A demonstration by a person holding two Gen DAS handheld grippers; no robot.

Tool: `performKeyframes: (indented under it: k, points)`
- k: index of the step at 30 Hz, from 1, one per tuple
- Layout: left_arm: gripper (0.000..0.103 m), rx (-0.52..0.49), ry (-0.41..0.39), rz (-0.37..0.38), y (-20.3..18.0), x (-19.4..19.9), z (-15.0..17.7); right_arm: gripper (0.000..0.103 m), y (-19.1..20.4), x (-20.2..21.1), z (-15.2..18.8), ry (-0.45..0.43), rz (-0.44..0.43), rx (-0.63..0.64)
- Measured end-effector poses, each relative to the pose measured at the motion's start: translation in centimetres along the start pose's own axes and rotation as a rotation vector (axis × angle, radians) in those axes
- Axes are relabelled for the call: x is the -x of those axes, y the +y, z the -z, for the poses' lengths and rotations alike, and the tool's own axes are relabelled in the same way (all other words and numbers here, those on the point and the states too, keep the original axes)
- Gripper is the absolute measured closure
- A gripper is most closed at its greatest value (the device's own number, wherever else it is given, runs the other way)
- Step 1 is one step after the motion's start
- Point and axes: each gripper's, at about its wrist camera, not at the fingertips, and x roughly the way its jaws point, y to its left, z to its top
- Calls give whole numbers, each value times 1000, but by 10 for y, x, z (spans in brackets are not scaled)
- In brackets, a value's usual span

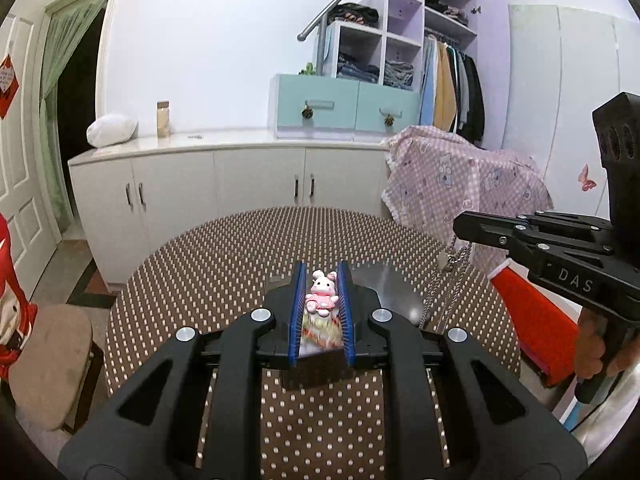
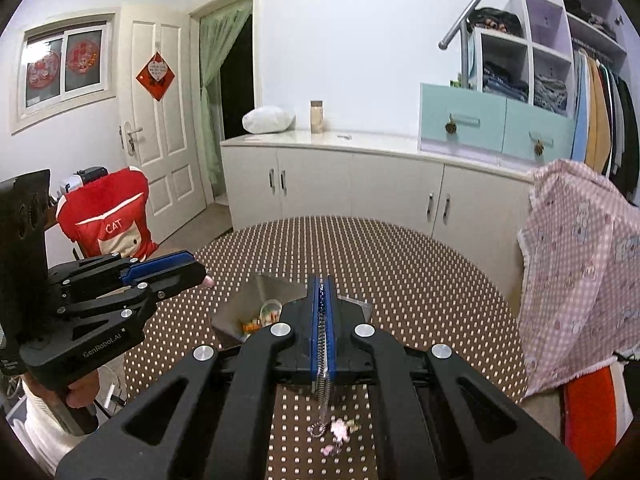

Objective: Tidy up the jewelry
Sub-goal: 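Lift the bunny charm and silver chain and carry both over the grey box, then lower both held items into the grey box and open both grippers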

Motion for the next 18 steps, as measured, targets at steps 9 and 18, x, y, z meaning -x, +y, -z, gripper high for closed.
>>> performKeyframes:
  k: [9, 18]
  points:
    - [87, -1, -23, 42, -1, -3, -29, 101, -1, 5, -32, -52, -2, 26]
    - [87, -2, -34, 58, 0, -5, -50, 102, -1, 15, -61, -112, 9, 58]
